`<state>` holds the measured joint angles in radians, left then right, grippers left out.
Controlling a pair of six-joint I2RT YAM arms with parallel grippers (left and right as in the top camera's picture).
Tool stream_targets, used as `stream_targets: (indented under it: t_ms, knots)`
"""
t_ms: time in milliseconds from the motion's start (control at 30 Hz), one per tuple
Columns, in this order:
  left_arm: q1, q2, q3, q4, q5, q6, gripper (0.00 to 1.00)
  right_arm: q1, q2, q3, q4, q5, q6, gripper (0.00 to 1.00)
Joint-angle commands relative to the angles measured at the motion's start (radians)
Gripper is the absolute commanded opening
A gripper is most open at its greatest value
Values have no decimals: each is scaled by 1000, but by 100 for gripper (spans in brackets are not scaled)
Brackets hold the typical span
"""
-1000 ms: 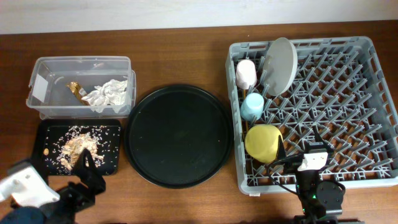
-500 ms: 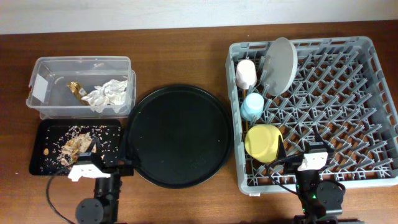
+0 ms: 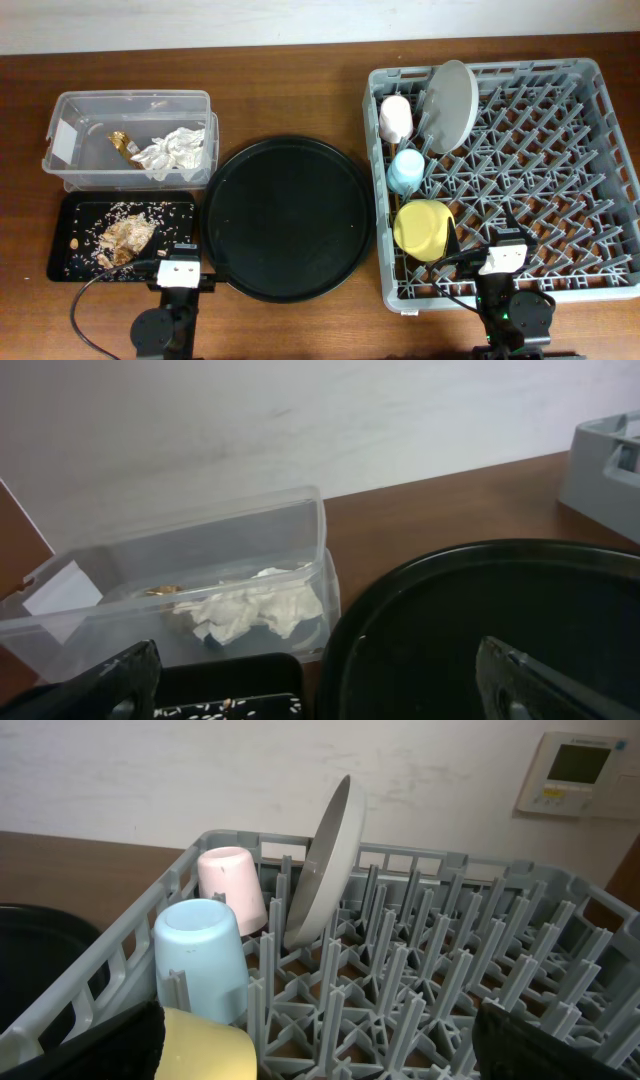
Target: Sort waste into correct bins and load items into the dishwasher rack
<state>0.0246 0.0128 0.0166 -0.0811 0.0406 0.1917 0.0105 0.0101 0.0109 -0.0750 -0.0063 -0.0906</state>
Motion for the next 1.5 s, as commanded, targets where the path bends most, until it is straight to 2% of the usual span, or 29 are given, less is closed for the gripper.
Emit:
stream_targets:
  t_ms: [0,33,233,1467]
  knots:
    - [2,-8,-8,-2,-85,-34,99,-6,-7,-5,-4,-9,-6,98]
    - [2,-8,-8,2,-119,-86,99,-6,-7,-5,-4,-9,-6,98]
    - [2,-8,-8,5,-138,-185,99,-6,-7,-5,-4,-9,-6,98]
    - [2,-8,-8,5,-132,-184,99,-6,-7,-5,-5,-9,-6,99]
